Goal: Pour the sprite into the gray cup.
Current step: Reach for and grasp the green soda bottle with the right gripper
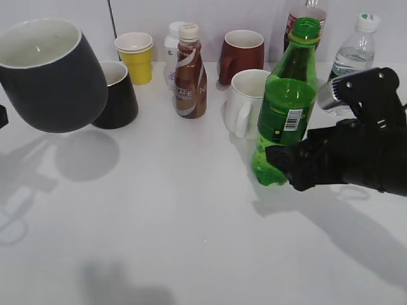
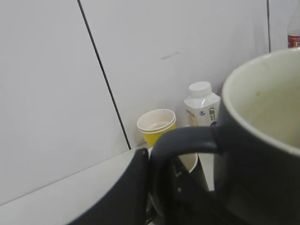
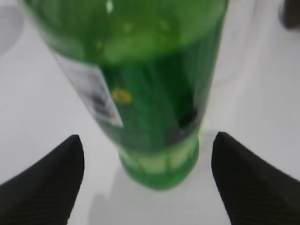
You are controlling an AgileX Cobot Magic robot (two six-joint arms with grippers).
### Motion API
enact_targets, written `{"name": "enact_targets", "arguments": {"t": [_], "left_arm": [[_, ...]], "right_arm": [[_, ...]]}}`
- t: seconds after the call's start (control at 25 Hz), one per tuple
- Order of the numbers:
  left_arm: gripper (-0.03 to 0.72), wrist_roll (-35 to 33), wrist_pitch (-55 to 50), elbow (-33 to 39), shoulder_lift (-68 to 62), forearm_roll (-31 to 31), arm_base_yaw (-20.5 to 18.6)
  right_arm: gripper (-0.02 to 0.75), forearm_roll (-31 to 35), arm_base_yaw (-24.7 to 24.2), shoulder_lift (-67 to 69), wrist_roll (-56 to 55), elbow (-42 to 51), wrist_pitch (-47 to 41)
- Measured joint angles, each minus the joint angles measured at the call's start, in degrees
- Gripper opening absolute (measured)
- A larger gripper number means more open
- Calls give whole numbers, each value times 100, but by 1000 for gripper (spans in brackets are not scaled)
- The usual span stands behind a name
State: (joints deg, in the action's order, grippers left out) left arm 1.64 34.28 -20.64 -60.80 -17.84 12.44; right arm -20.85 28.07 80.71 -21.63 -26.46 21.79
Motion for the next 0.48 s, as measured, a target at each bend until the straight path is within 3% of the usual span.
{"name": "enact_targets", "arguments": {"t": [0.24,0.32,0.4,0.48], "left_arm": [[50,0,0,0,0,0,0],[50,0,0,0,0,0,0],[50,0,0,0,0,-15,0],[50,0,-6,0,0,-131,0]], "right_arm": [[585,577,0,835,399,0,1266],[497,887,0,1092,493,0,1465],[343,1181,0,1228,582,-6,1643],[330,1330,0,1260,628,-6,1744]]}}
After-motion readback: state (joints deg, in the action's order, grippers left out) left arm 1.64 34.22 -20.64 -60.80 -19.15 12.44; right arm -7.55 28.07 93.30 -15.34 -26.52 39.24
